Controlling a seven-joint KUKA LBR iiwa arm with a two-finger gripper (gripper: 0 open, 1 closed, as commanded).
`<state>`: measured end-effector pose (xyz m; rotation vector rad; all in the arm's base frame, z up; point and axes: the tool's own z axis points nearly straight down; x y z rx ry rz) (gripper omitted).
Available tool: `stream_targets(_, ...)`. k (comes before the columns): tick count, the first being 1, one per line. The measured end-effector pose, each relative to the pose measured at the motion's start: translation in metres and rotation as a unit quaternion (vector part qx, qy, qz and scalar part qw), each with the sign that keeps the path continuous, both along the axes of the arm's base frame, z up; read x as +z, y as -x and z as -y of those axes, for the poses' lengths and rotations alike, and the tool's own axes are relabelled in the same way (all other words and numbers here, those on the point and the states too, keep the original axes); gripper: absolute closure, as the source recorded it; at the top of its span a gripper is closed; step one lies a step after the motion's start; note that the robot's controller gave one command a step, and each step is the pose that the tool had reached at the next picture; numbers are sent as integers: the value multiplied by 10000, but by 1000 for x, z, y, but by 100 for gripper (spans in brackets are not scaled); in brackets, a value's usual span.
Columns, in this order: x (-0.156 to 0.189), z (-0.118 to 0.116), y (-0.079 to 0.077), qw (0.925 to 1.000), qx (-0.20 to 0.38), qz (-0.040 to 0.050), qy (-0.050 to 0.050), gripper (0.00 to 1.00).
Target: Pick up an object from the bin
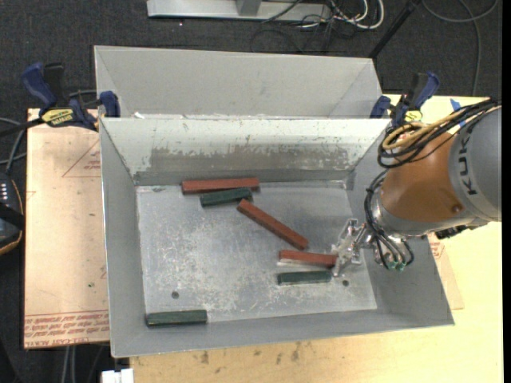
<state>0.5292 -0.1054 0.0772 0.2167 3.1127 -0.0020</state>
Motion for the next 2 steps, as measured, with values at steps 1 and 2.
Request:
stream_targets(1, 0, 0, 0, 10000, 0, 0, 0, 100)
stream_targets(2, 137, 18, 9, 9477, 3191, -69, 36, 100)
